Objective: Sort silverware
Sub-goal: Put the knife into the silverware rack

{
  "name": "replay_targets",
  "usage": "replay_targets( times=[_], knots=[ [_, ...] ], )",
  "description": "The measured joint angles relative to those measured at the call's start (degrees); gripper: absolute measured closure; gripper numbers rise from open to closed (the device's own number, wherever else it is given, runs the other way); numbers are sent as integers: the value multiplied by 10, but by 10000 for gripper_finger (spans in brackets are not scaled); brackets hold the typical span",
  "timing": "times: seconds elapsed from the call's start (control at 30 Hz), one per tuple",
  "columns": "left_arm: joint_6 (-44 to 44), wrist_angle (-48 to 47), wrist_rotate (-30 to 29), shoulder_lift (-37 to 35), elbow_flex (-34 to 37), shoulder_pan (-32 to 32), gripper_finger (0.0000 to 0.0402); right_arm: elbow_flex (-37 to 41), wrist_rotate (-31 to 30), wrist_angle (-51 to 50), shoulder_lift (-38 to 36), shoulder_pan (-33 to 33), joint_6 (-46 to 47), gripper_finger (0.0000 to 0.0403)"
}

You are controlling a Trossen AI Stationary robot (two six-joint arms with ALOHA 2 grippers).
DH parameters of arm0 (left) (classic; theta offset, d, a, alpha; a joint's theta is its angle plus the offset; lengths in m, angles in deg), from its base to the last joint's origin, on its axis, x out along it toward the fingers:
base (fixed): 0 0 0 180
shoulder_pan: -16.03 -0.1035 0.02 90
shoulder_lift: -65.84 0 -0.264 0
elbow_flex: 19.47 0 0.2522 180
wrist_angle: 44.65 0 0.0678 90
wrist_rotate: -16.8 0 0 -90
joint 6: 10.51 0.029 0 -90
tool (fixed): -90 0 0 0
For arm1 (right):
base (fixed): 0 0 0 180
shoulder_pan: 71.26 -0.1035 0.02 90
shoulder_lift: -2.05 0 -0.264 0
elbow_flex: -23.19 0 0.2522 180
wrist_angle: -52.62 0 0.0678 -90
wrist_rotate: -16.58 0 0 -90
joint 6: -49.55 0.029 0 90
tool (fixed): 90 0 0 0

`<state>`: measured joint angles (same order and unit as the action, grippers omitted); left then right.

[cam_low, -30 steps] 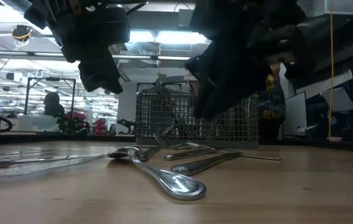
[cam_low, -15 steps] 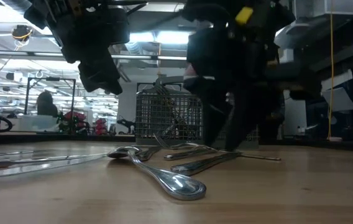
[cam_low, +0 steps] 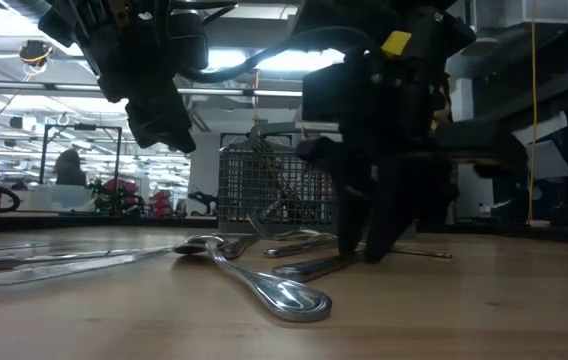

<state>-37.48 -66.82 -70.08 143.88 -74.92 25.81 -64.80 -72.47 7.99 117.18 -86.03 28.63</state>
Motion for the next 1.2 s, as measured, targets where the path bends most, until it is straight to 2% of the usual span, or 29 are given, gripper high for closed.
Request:
replay_targets(
  times=[0.23, 0.43, 0.73, 1.03, 1.2],
  knots=[
    [0, 0, 0, 0, 0, 0, 251, 0, 18, -20, 1, 0, 81, 324],
    [0, 0, 0, 0, 0, 0, 251, 0, 26, -34, 1, 0, 148, 346],
    [0, 0, 0, 0, 0, 0, 251, -2, 32, -41, 2, 0, 169, 352],
    [0, 0, 0, 0, 0, 0, 251, -68, 31, -163, 7, 0, 168, 354],
    [4, 0, 0, 0, 0, 0, 251, -80, 10, -217, 6, 0, 168, 354]
  ],
)
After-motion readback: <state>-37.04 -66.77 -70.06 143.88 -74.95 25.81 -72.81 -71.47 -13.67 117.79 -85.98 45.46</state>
